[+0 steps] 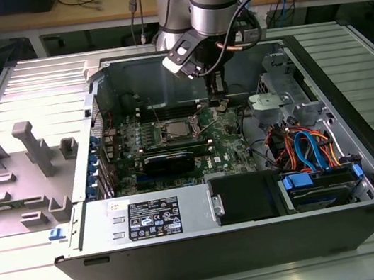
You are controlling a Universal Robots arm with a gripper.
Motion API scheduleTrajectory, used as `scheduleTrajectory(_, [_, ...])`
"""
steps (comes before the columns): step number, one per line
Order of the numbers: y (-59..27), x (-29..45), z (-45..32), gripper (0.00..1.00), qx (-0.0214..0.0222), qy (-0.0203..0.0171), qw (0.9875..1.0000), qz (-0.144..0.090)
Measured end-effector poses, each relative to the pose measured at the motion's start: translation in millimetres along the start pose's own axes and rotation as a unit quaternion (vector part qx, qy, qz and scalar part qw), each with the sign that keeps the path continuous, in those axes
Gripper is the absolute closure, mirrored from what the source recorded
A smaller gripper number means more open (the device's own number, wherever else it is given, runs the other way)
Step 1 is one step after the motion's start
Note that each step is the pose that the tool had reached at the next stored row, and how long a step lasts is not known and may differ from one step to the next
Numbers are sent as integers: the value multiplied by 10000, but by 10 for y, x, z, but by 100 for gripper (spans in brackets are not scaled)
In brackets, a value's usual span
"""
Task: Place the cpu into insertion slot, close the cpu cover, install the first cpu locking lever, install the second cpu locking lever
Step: 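Close the cpu cover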
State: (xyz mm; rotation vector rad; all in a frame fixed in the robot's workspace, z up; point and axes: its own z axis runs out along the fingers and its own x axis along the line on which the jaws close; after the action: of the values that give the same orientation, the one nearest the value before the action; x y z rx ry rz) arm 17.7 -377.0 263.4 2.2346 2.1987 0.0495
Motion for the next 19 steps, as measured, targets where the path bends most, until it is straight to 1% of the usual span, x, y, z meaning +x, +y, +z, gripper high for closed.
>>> scheduleTrajectory(9, [113,2,4,89,0,0,10000,0])
scheduleTrajectory(13, [209,3,12,89,0,0,10000,-2])
scheduleTrajectory(16, [241,4,27,89,1,1,10000,-46])
scheduleTrajectory(19, [241,3,49,89,3,12,10000,-46])
